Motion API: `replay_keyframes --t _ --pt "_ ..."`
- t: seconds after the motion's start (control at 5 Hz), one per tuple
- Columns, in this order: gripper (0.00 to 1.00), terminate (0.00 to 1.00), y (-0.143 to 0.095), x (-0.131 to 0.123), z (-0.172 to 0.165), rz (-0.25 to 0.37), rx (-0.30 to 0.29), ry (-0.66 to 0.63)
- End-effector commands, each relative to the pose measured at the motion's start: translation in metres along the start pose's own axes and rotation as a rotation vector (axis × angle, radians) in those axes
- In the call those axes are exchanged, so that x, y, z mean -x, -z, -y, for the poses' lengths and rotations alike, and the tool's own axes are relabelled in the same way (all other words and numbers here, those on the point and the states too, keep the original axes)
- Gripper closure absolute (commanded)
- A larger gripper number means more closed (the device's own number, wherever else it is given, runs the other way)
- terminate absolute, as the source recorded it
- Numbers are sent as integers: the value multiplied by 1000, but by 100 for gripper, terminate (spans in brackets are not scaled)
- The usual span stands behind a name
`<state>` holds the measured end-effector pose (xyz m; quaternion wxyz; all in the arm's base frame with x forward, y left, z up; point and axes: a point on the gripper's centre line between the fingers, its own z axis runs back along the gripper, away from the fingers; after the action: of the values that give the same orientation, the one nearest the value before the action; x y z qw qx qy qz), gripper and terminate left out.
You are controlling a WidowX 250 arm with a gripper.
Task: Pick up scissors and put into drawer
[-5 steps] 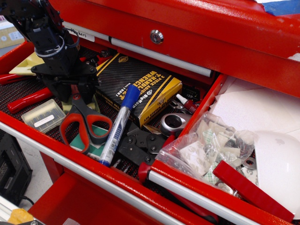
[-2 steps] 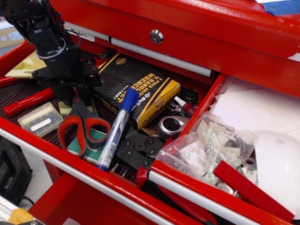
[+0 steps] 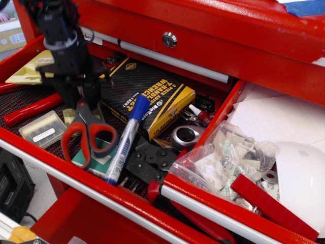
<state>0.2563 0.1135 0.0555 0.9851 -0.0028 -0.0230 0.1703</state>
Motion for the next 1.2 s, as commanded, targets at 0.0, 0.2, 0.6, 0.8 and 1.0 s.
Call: replay_keyframes --t 0.0,0.2,0.6,0.8,1.0 --pt "100 0 -54 -12 -12 21 -165 65" --pt "100 0 -73 -5 -21 30 -233 37" --pt "100 0 -114 7 -5 61 -282 -69" --pt "100 0 -129 6 24 93 -253 -108" --pt "100 0 -149 3 57 90 -213 -183"
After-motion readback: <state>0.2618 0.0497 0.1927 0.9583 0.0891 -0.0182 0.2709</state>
